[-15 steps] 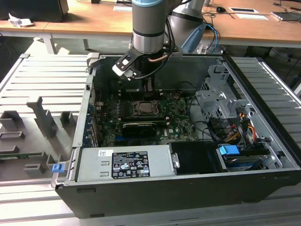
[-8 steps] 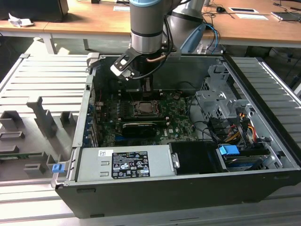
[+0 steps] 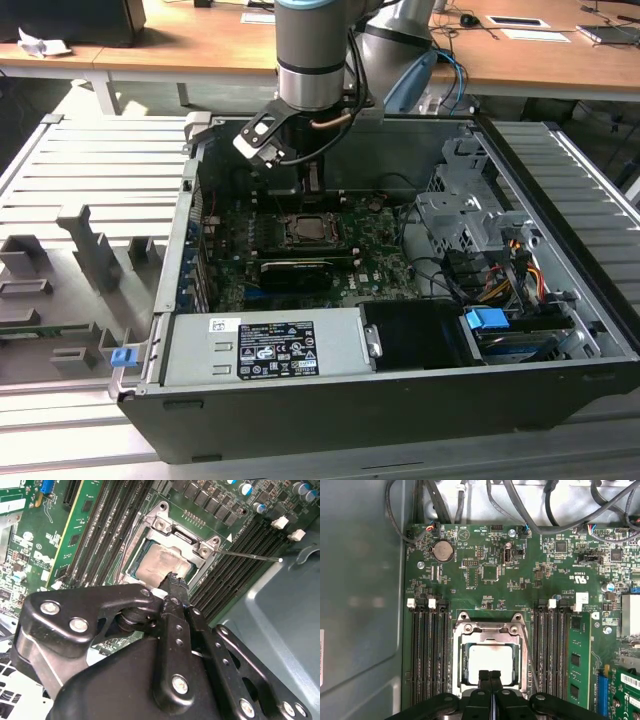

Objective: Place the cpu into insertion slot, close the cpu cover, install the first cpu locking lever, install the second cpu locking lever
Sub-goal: 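Install the first cpu locking lever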

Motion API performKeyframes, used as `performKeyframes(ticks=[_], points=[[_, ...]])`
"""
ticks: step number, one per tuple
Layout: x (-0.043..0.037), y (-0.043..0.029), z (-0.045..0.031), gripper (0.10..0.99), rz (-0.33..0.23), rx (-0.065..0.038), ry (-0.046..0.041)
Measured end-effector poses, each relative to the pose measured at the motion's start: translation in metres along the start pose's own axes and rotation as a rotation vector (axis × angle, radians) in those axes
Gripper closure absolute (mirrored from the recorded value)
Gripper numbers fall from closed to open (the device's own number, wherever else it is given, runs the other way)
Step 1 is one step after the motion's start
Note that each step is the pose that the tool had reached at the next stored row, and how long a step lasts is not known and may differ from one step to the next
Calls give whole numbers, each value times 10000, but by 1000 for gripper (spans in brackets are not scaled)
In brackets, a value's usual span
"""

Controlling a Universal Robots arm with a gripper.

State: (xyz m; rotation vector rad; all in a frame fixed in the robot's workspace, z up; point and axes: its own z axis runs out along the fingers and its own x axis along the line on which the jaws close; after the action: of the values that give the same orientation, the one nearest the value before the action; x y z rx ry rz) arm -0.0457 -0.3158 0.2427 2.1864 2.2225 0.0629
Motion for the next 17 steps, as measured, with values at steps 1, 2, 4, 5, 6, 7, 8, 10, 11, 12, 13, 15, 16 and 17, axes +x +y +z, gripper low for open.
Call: performKeyframes(ticks=[1, 2, 4, 5, 6, 7, 8, 10, 11, 12, 13, 15, 16, 17], points=[[0, 0, -8, 980, -1, 0, -2], [0, 1, -11, 980, -1, 0, -2], [0, 1, -14, 980, 0, -2, 1], [0, 1, -16, 980, 0, -1, 0], [0, 1, -18, 980, 0, -2, 0], [0, 1, -21, 980, 0, -1, -1], [0, 1, -26, 980, 0, 0, -2], [0, 1, -30, 980, 0, -1, 0], [1, 2, -36, 980, 0, -1, 0], [1, 2, -37, 980, 0, -2, 0], [1, 2, -37, 980, 0, -2, 2], [0, 2, -40, 980, 0, -1, -1], [1, 2, -44, 980, 0, -1, -2], [1, 2, -46, 980, 1, -1, -1]])
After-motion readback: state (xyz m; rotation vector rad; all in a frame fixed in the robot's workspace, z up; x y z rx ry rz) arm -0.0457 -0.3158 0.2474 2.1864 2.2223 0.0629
